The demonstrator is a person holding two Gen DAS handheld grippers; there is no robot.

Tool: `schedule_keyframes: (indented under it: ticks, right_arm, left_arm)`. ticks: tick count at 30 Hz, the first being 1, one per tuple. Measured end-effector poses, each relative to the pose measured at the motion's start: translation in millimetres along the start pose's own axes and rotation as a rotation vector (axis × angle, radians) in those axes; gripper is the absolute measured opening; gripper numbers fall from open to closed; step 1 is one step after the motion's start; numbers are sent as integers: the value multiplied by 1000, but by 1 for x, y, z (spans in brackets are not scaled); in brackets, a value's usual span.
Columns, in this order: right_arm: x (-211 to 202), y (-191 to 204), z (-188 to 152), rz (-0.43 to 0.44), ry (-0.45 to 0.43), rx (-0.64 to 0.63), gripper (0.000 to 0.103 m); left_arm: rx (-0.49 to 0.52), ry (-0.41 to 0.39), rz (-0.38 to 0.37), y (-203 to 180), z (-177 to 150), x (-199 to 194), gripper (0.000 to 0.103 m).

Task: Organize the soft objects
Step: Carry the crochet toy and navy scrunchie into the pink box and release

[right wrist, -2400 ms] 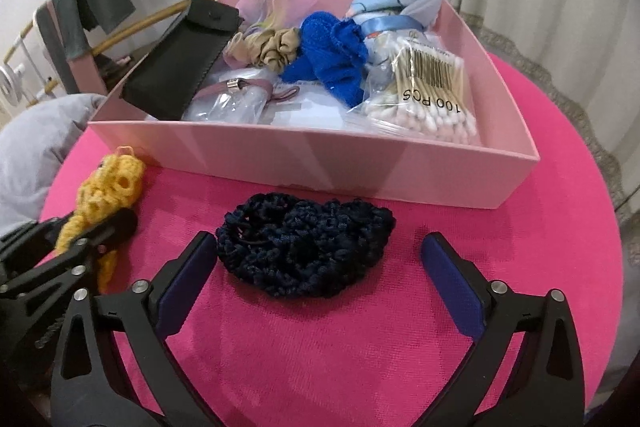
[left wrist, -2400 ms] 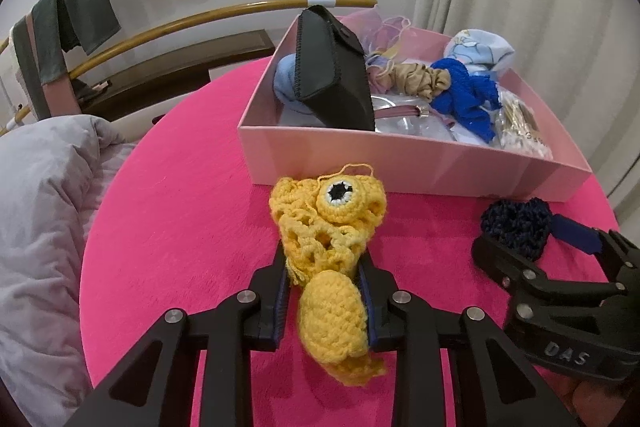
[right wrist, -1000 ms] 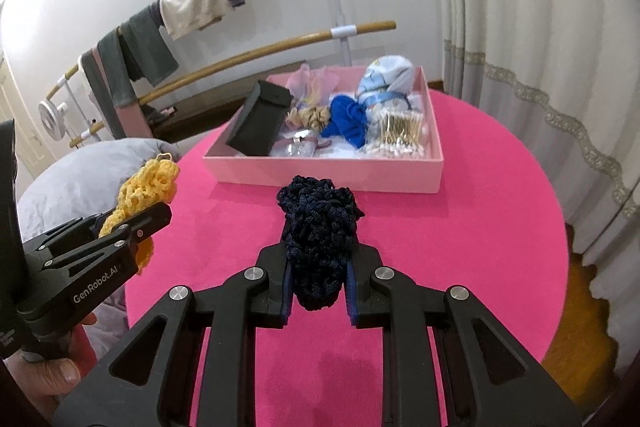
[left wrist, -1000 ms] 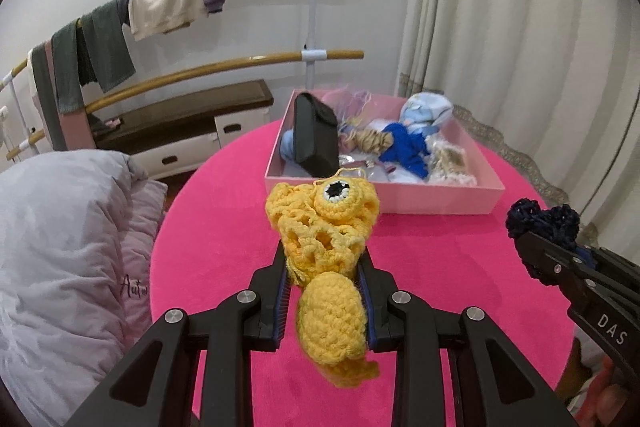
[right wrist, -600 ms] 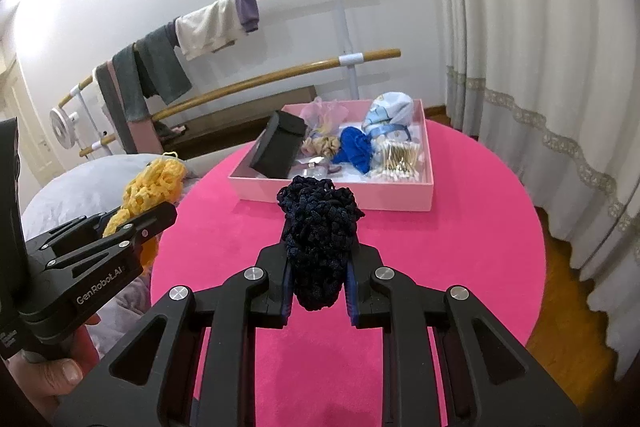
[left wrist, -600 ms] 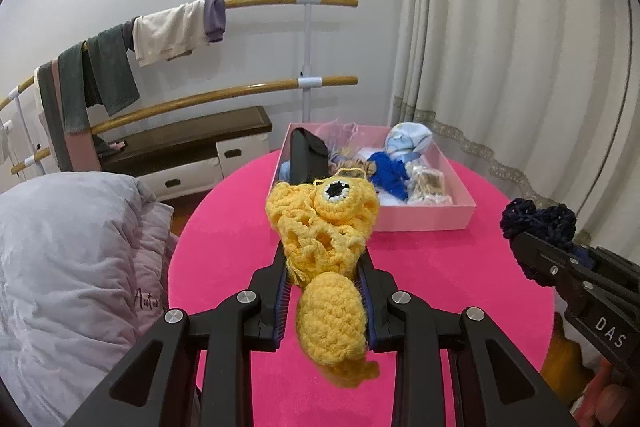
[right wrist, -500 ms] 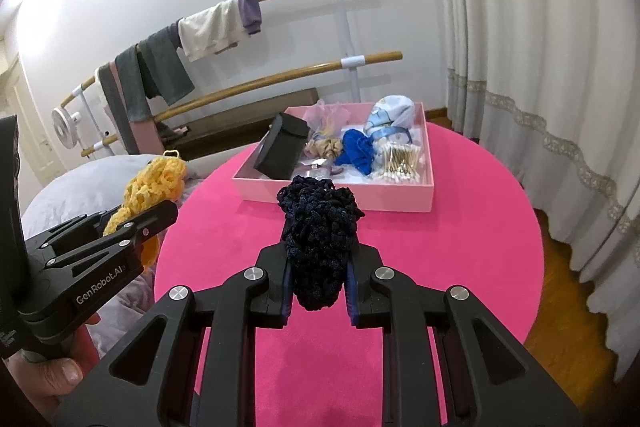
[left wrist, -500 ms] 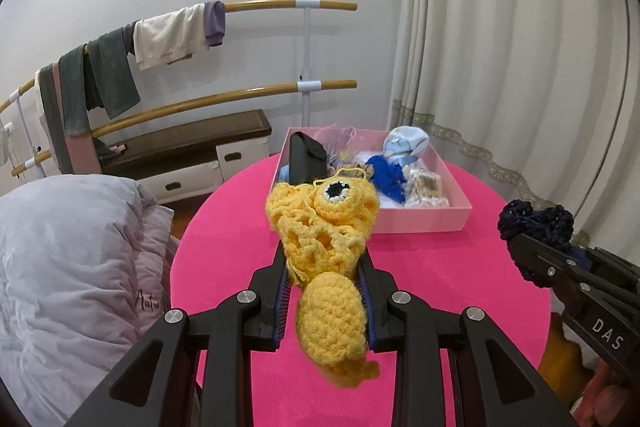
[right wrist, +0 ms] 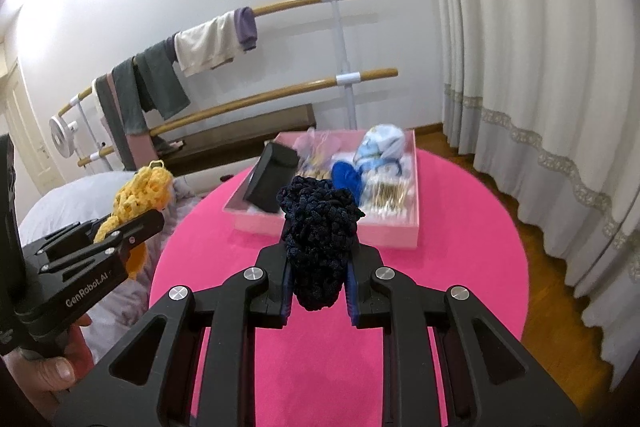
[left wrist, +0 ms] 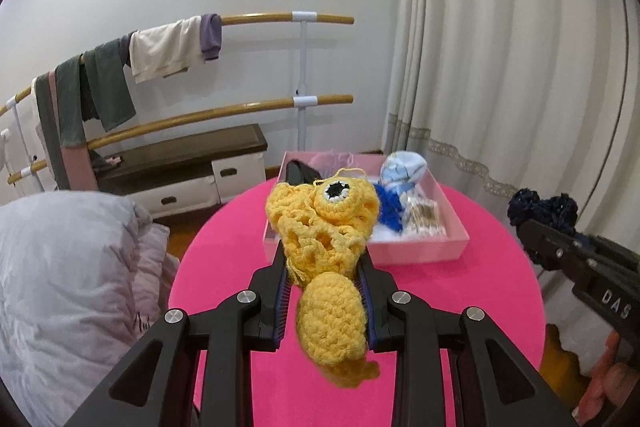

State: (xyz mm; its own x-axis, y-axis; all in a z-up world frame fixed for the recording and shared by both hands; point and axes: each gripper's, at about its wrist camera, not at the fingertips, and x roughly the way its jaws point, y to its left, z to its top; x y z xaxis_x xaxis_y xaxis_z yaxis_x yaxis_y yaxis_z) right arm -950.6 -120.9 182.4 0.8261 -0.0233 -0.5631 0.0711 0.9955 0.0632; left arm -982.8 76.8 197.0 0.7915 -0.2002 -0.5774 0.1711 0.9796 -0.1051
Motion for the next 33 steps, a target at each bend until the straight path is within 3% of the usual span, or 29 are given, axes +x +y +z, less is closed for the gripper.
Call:
schedule_keyframes:
  ticks: [8, 16, 25, 33]
  right_arm:
    - [32, -14, 46, 8, -12, 14, 19]
    - [98, -30, 78, 66, 70, 45, 19]
    - [166, -52, 74, 69, 191, 85, 22]
    - [201, -63, 65, 67, 257, 106, 22]
  left_arm:
    - [-12, 6, -41, 2, 42, 58, 26]
    - [-49, 70, -83, 10, 86, 142, 26]
    - [-102, 178, -126, 13, 133, 258, 26]
    - [-161, 253, -147, 21, 160, 347, 27]
